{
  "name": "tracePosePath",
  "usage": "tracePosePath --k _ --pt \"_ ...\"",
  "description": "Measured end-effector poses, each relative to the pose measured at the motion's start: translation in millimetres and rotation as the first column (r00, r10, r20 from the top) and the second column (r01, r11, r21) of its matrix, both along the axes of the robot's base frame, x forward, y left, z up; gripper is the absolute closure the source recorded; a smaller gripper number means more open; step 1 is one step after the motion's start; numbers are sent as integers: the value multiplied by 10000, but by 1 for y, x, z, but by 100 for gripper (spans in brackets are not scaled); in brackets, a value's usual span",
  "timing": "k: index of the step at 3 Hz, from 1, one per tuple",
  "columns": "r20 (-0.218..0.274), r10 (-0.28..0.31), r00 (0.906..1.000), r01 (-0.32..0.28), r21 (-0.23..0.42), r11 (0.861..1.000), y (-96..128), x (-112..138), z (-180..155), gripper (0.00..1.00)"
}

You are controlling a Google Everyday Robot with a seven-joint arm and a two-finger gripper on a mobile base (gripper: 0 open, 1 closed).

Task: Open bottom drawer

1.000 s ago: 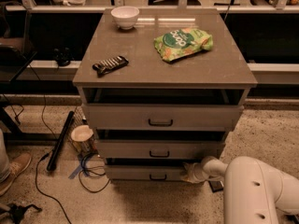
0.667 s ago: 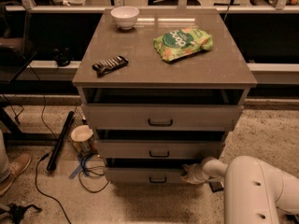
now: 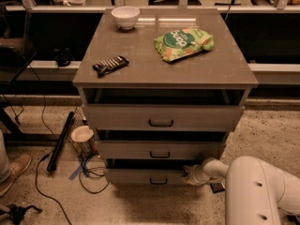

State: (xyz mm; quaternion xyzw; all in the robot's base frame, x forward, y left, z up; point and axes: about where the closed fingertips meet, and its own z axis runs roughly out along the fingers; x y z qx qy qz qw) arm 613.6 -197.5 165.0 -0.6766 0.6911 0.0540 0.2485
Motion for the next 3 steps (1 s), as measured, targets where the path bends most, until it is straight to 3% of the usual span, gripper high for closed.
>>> tracePosePath --k 1,3 --pt "-20 12 10000 -12 11 10000 1 -1 -1 84" --pt "-38 23 10000 -23 20 10000 2 -2 -2 37"
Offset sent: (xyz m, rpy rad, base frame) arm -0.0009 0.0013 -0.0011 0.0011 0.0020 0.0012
